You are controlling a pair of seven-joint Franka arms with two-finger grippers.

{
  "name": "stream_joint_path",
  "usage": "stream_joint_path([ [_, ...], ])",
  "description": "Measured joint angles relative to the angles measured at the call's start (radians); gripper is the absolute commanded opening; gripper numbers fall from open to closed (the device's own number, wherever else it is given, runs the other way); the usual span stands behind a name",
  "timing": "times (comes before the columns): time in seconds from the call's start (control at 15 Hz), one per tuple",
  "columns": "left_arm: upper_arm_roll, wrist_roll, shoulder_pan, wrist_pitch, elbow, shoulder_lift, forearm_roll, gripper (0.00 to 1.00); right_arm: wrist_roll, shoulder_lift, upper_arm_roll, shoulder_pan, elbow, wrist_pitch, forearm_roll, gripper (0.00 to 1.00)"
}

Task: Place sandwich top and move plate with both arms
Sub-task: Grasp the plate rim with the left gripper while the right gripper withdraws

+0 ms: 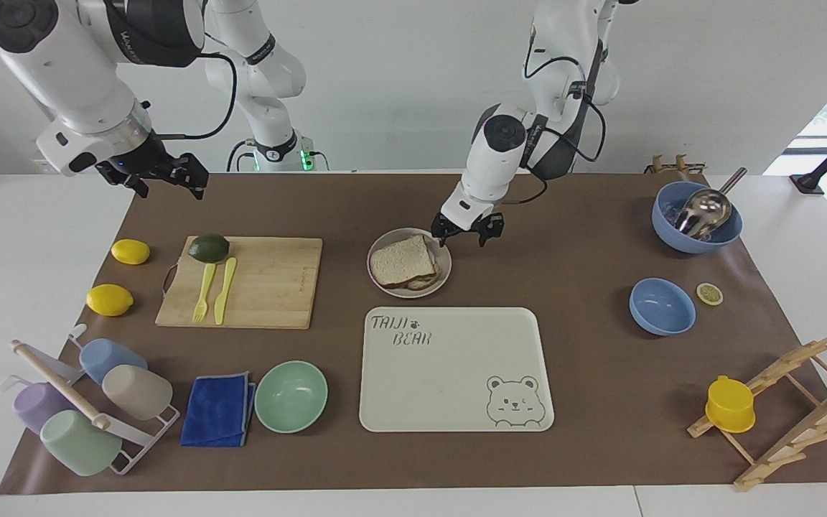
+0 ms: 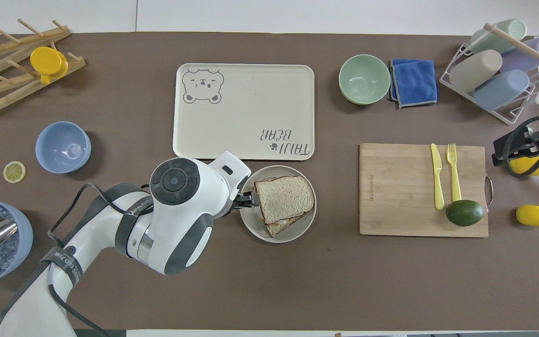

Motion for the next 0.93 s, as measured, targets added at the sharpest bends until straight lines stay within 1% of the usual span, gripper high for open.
stream_joint_path([
  [0.07, 0.004, 0.001, 0.001, 0.017, -0.001, 0.020, -0.008, 0.97, -0.001, 0.000, -0.001, 0.006, 0.000, 0.000, 0.000, 1.00],
  [0.2, 0.009, 0.014, 0.002, 0.045, -0.001, 0.045, -0.017, 0.92, -0.006, -0.001, -0.005, 0.052, 0.000, -0.004, -0.011, 1.00],
  [0.4, 0.011, 0.052, 0.002, 0.050, -0.001, 0.050, -0.049, 0.84, -0.006, -0.028, -0.005, 0.113, -0.012, -0.026, -0.027, 1.00],
  [0.47, 0.011, 0.063, 0.003, 0.051, -0.001, 0.050, -0.060, 0.80, -0.006, -0.041, -0.006, 0.114, -0.020, -0.032, -0.027, 1.00],
  [0.73, 0.014, 0.109, 0.005, 0.063, -0.015, 0.050, -0.083, 0.75, -0.006, -0.067, -0.045, 0.113, -0.049, -0.031, -0.025, 1.00],
  [0.87, 0.013, 0.112, 0.004, 0.088, -0.037, 0.050, -0.094, 0.73, -0.007, -0.067, -0.061, 0.112, -0.054, -0.006, -0.023, 1.00],
  [0.93, 0.012, 0.113, 0.003, 0.095, -0.044, 0.050, -0.104, 0.69, -0.007, -0.067, -0.065, 0.112, -0.056, 0.012, -0.023, 1.00],
])
